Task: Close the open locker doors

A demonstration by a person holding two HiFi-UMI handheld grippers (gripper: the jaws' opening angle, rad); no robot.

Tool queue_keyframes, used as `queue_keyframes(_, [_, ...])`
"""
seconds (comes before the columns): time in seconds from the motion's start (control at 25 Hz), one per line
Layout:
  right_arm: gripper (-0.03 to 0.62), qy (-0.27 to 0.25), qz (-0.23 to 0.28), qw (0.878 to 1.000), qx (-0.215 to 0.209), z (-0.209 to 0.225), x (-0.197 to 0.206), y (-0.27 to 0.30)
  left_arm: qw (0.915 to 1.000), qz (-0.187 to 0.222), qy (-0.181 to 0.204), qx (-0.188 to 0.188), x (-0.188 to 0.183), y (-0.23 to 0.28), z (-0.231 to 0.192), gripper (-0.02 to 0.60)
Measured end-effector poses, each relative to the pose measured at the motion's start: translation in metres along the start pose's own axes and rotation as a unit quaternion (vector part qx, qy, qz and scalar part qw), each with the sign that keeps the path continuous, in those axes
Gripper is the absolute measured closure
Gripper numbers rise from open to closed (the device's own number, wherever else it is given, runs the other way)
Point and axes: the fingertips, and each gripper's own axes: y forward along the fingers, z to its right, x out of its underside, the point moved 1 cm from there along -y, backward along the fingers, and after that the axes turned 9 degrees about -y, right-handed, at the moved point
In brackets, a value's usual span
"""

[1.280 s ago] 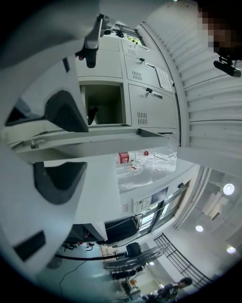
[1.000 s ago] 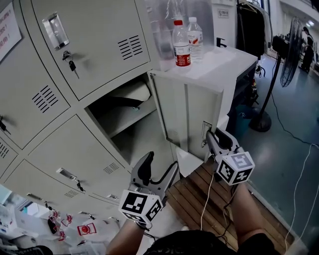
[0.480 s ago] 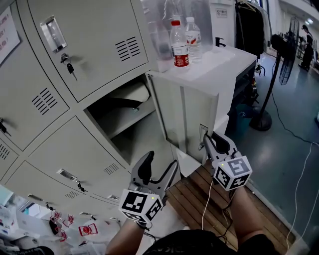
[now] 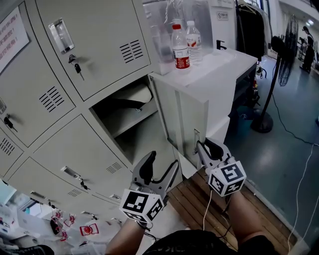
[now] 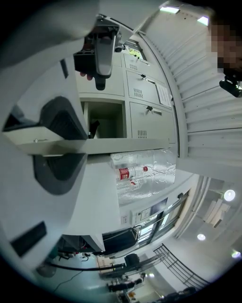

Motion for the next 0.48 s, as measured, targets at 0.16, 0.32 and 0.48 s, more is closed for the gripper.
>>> queue_keyframes(0.16, [0.505, -0.002, 0.002, 1.0, -0.01, -0.012, -0.002, -0.001, 1.0, 0.002, 0.001, -0.005, -0.002, -0.006, 0.002, 0.278])
queue_keyframes(0.32, [0.505, -0.003, 0.005, 1.0, -0.018, -0.023, -0.003, -0.002, 0.9999, 0.001, 0.0, -0.015, -0.001, -0.014, 0.001, 0.279])
queue_keyframes(0.48, [0.503, -0.009, 0.008, 1.0, -0.028, -0.033, -0.006, -0.002, 0.9994, 0.007, -0.009, -0.033, 0.0, -0.025, -0.005, 0.281])
